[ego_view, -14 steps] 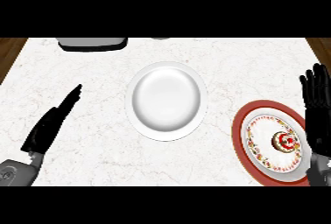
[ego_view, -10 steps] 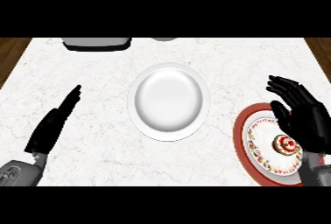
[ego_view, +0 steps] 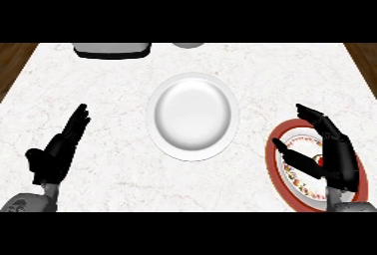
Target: Pick the cupcake from the plate and place it in the plate
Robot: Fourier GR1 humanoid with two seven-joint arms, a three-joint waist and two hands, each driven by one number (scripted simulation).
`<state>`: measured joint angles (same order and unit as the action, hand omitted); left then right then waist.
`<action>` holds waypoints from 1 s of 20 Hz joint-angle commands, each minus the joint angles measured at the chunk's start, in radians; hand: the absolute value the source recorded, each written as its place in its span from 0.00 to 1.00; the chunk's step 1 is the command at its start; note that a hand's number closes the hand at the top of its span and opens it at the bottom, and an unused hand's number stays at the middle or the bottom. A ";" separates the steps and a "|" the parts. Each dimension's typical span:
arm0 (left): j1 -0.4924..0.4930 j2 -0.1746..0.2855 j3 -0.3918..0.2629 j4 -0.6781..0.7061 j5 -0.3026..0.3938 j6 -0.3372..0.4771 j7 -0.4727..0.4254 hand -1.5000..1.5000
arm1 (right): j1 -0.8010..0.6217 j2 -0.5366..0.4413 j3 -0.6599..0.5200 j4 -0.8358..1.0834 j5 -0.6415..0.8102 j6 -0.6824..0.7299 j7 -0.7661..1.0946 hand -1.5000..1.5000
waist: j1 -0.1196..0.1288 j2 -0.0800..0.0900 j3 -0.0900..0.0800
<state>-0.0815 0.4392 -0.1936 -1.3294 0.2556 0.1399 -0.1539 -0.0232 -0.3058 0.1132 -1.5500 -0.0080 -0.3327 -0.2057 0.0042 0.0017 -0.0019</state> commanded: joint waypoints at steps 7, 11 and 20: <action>0.026 0.013 0.084 -0.007 0.027 -0.087 0.015 0.50 | 0.268 -0.011 -0.005 -0.244 0.157 -0.118 -0.040 0.00 | -0.013 -0.004 0.001; -0.007 -0.050 0.061 -0.005 -0.020 -0.015 0.027 0.50 | 0.335 -0.119 -0.037 -0.305 0.248 -0.097 0.104 0.00 | -0.018 -0.004 0.000; 0.008 -0.077 0.050 -0.001 -0.043 -0.016 -0.001 0.50 | 0.390 -0.391 -0.053 -0.410 0.331 0.192 0.487 0.00 | -0.010 -0.002 -0.001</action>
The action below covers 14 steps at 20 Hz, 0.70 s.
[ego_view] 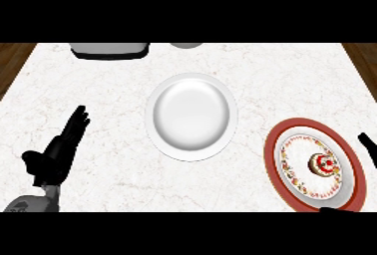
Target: Pick the cupcake from the plate and place it in the plate
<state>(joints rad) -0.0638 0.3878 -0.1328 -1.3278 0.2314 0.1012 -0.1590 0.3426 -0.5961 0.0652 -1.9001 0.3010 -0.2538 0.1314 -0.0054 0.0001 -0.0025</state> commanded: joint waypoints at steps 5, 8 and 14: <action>0.014 -0.011 0.019 0.011 -0.036 -0.019 -0.021 0.50 | -0.055 -0.034 0.041 -0.103 0.066 0.183 0.350 0.00 | 0.006 0.000 0.002; -0.025 -0.021 0.015 -0.021 -0.047 0.000 0.046 0.50 | -0.069 -0.054 0.049 -0.111 0.081 0.253 0.423 0.00 | 0.006 -0.001 0.002; -0.060 -0.047 0.061 0.090 -0.064 -0.043 -0.017 0.50 | -0.080 -0.038 0.016 0.003 0.144 0.326 0.390 0.00 | 0.003 0.000 0.002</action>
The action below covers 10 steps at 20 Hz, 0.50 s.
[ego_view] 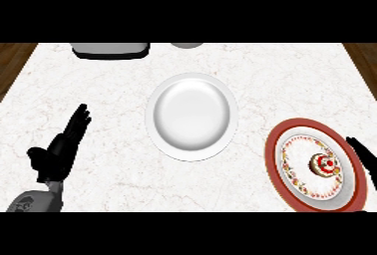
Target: Pick the cupcake from the plate and place it in the plate
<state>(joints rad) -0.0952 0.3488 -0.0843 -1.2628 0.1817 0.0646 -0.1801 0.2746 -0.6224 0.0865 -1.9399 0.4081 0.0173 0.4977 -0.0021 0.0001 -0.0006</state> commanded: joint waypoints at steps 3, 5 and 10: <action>0.002 -0.013 0.006 -0.061 -0.024 -0.011 0.055 0.50 | -0.053 0.040 0.032 0.111 0.090 0.074 0.023 0.00 | 0.003 0.000 0.001; -0.016 -0.052 0.005 -0.014 -0.052 0.003 0.034 0.50 | -0.107 0.067 0.025 0.124 0.081 0.125 0.055 0.00 | 0.002 0.000 0.000; 0.045 -0.070 0.022 -0.085 -0.088 -0.008 0.049 0.50 | -0.135 0.130 -0.020 0.248 0.146 0.120 -0.053 0.00 | 0.002 0.000 0.001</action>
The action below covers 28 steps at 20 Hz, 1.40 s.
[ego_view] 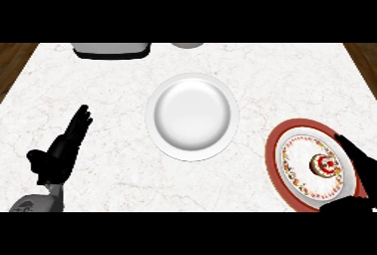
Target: Pick the cupcake from the plate and place it in the plate
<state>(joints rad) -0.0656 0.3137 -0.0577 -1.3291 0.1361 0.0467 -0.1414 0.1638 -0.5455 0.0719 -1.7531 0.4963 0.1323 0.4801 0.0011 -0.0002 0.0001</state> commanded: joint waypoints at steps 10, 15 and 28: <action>-0.038 -0.031 0.070 0.028 -0.045 -0.047 0.016 0.50 | -0.209 0.138 -0.006 0.346 0.206 -0.014 -0.058 0.00 | 0.003 0.001 0.000; -0.002 -0.066 0.051 -0.048 -0.082 -0.020 0.058 0.50 | -0.115 0.137 0.016 0.230 0.181 0.059 -0.135 1.00 | -0.002 0.000 0.000; 0.026 -0.097 0.067 -0.023 -0.127 -0.047 0.015 0.50 | -0.085 0.159 -0.061 0.231 0.324 -0.156 -0.282 1.00 | -0.008 -0.001 0.000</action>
<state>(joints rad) -0.0460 0.2335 0.0227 -1.3592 0.0367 -0.0150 -0.1161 0.0411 -0.4005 0.0220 -1.4500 0.7688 0.0537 0.1684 -0.0044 -0.0056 -0.0088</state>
